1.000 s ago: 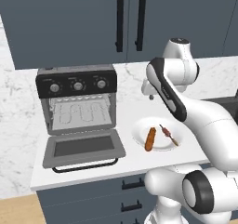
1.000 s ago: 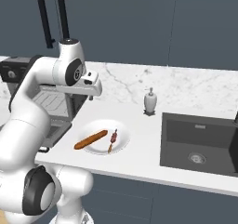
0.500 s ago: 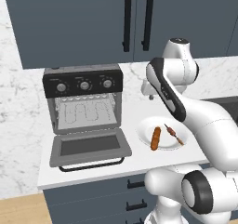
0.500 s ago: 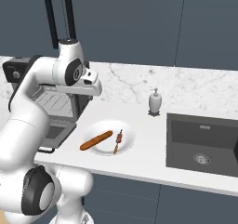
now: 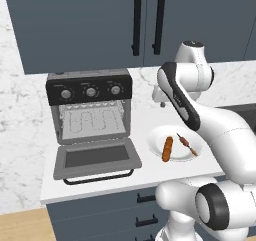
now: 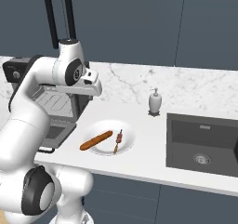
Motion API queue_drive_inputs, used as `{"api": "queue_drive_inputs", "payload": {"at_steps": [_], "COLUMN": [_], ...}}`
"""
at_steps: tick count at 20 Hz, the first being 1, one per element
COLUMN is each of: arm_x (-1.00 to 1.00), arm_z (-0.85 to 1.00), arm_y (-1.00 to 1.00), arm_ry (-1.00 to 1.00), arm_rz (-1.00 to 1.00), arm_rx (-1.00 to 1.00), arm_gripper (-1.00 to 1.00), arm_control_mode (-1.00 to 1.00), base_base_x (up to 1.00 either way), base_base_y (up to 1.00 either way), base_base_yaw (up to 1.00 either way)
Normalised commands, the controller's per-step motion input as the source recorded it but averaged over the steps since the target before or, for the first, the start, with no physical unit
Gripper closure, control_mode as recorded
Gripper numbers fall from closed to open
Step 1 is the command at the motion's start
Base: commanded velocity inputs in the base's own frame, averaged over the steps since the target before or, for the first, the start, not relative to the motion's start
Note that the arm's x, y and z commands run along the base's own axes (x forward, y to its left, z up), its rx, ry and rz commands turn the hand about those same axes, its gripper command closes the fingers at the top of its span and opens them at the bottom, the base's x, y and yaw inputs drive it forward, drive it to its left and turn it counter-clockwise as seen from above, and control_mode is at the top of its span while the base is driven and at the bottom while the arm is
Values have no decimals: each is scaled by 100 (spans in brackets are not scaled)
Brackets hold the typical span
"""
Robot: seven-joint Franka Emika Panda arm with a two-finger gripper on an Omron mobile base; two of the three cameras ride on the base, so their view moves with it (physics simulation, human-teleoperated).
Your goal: Pick up the kebab skewer and baguette bread, and place them inside the toaster oven. Close the toaster oven door and start by setting the timer.
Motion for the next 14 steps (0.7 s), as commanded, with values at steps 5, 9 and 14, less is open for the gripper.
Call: {"api": "queue_drive_inputs", "payload": {"at_steps": [5, 9, 14], "arm_x": [0, 0, -16], "arm_z": [0, 0, -3], "arm_y": [0, 0, 0], "arm_ry": [0, 0, -2], "arm_rz": [0, 0, 1], "arm_rx": [0, 0, 0], "arm_gripper": [-100, -100, -100], "arm_control_mode": [-100, -100, -100], "base_base_x": [0, 0, 0], "base_base_y": [0, 0, 0], "base_base_yaw": [0, 0, 0]}}
